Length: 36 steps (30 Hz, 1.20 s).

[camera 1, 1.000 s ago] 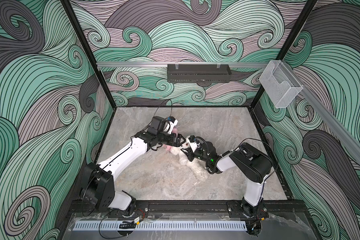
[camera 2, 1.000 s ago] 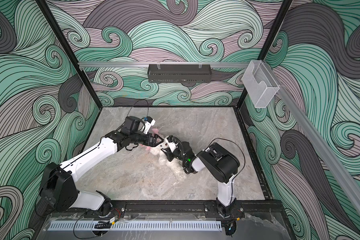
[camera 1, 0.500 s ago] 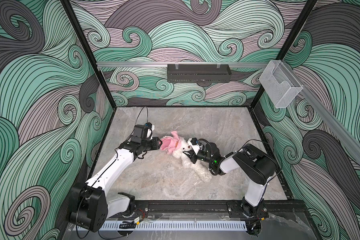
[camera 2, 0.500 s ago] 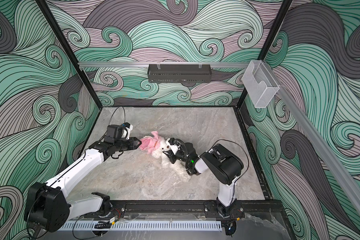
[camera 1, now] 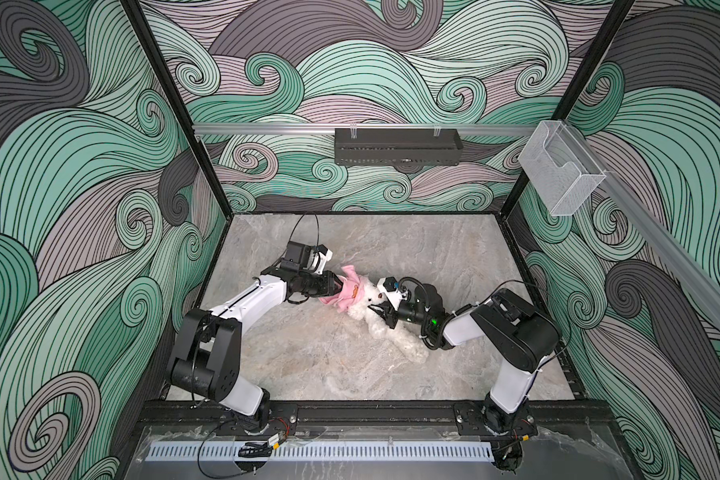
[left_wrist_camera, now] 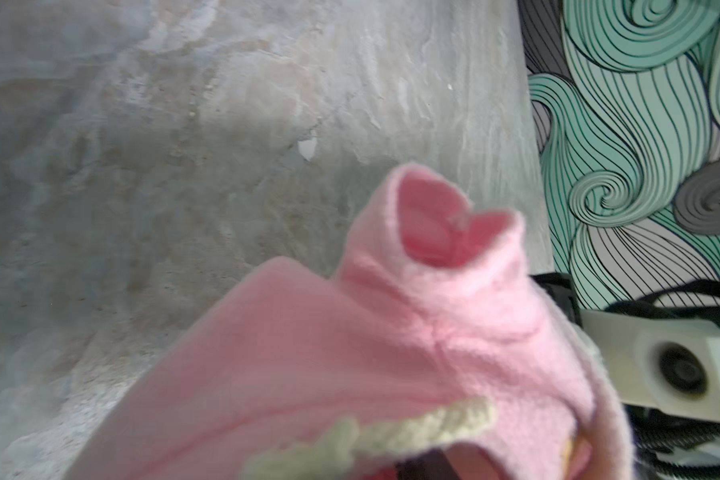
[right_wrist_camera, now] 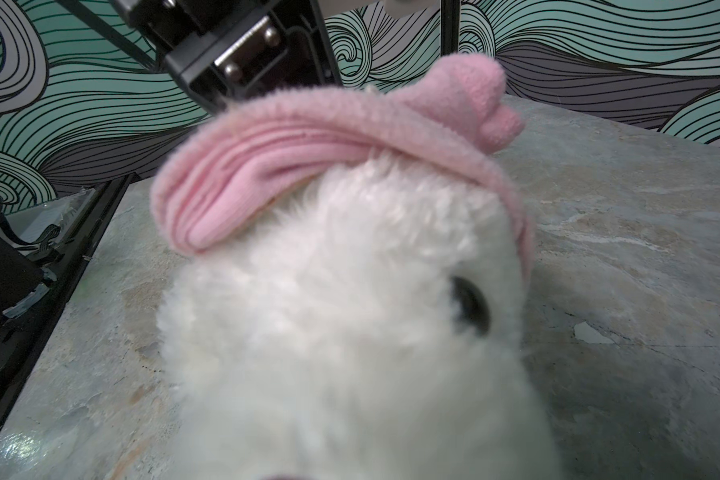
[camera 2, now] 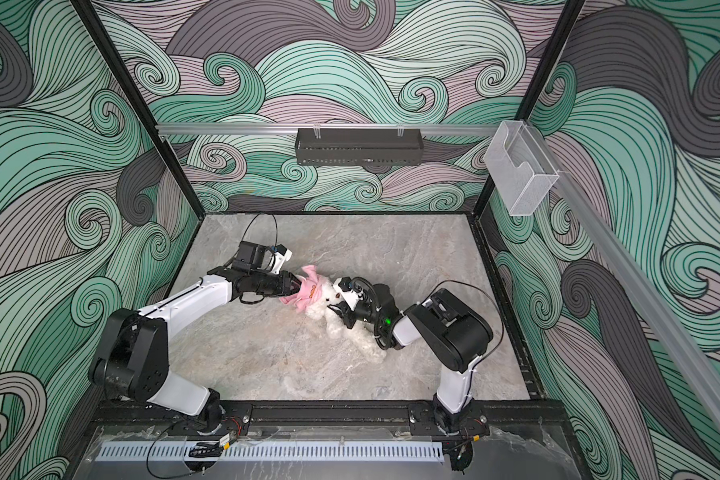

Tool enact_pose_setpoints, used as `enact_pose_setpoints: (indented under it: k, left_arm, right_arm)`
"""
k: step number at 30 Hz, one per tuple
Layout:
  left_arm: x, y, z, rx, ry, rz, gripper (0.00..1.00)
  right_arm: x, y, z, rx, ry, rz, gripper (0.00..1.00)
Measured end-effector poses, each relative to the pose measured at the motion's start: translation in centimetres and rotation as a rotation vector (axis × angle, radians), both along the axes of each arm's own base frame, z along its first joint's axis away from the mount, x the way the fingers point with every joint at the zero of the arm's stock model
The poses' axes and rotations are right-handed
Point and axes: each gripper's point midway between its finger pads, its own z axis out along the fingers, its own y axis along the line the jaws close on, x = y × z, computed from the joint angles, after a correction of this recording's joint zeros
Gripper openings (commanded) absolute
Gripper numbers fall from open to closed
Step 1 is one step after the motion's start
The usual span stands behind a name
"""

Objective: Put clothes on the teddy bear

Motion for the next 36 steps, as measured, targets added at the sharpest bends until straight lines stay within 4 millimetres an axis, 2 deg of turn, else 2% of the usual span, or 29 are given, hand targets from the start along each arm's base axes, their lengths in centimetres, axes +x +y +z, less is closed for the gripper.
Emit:
enact_pose_setpoints:
  k: [6,12,17,23,26,33,36]
  left_arm:
    - [-0.7,-2.1,0.9,-0.1,0.002,-0.086,0.57]
    - [-1.3,-3.2,0.3,-0.122,0.035,-0.135,0.7]
    - [-1.8,-4.2,-0.2,-0.137,0.06,-0.166,0.75]
    - [-1.9,-5.4,0.2,-0.154,0.056,-0.17,0.76]
    - [-1.6,-5.8,0.0,-0.138,0.058,-0.169,0.7]
    - [-0.9,-6.3,-0.1,-0.109,0.051,-0.155,0.3]
    - [-0.7,-6.1,0.0,-0.091,0.036,-0.134,0.23]
  right_arm:
    - [-0.1,0.1,0.1,-0.016,-0.013,0.018,0.0]
    - [-0.3,-0.1,0.4,-0.056,-0.031,0.039,0.0]
    - [-0.1,-0.1,0.3,-0.092,-0.028,0.054,0.0]
    - [0.4,0.1,0.2,-0.125,-0.027,0.065,0.0]
    - [0.6,0.1,0.1,-0.138,-0.016,0.062,0.0]
    - [1.5,0.0,-0.2,-0.151,0.008,0.014,0.0]
    - [2.1,-0.2,-0.3,-0.163,0.011,-0.03,0.02]
